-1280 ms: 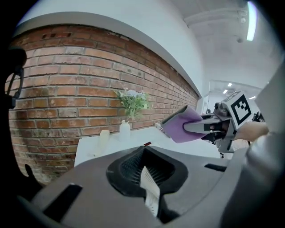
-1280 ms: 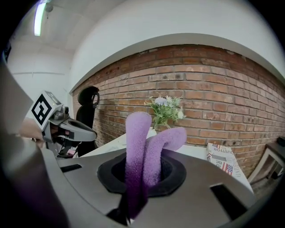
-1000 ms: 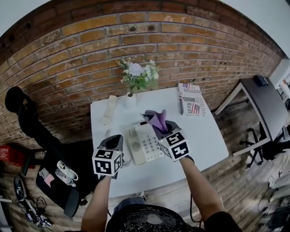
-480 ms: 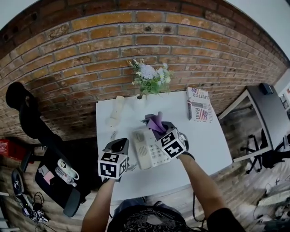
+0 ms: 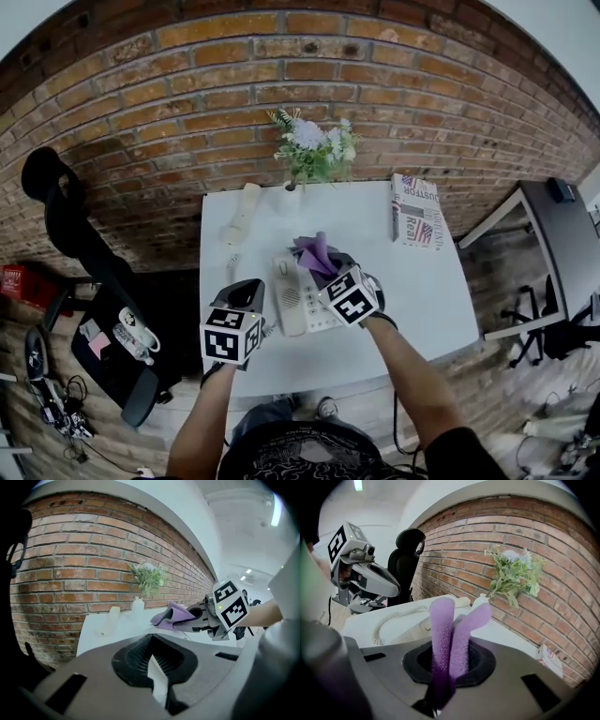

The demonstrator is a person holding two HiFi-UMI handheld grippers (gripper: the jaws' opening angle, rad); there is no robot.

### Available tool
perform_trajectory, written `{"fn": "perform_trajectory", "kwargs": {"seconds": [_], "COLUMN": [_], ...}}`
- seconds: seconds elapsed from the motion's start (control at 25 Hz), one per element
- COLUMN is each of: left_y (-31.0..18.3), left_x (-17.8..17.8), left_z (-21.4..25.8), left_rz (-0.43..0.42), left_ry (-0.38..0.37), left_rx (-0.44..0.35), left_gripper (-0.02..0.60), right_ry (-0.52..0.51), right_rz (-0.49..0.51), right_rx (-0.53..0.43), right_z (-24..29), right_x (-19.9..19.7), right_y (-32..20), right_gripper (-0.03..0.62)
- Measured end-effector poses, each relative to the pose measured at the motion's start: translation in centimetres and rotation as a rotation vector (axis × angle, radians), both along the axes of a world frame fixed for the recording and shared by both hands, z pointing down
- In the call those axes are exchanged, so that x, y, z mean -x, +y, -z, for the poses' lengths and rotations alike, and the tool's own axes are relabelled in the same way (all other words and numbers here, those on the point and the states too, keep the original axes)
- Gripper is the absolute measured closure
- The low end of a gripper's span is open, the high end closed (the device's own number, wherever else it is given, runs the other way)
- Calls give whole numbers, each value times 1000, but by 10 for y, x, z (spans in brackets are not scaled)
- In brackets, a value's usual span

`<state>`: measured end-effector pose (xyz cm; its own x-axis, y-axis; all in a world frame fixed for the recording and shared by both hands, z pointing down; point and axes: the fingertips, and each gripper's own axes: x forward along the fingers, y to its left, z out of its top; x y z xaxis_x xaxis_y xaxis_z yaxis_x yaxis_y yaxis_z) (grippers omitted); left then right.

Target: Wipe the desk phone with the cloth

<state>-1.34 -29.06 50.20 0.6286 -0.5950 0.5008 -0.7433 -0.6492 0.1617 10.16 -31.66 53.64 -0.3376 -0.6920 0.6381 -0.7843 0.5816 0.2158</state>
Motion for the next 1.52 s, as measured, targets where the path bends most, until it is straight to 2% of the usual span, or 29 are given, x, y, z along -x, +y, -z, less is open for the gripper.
{"fn": "perform_trajectory", "kwargs": {"seconds": [0.56,0.92,1.52], "left_y": [47,77,123], "left_x": [-3,3,-4], "left_z": [0,-1,5], "left_rz": [98,156,209], "left_ry": [-10,-18,-15], "left_rx": [-4,-3,-19], "left_gripper": [575,575,575], "right_ry": [-6,-44,-38], "right_rz": [84,121,203], "right_rx": [53,73,135], "right_z": [-18,-24,-44], "right_x": [0,4,-2], "right_y": [52,82,142], "right_gripper": [549,549,549]}}
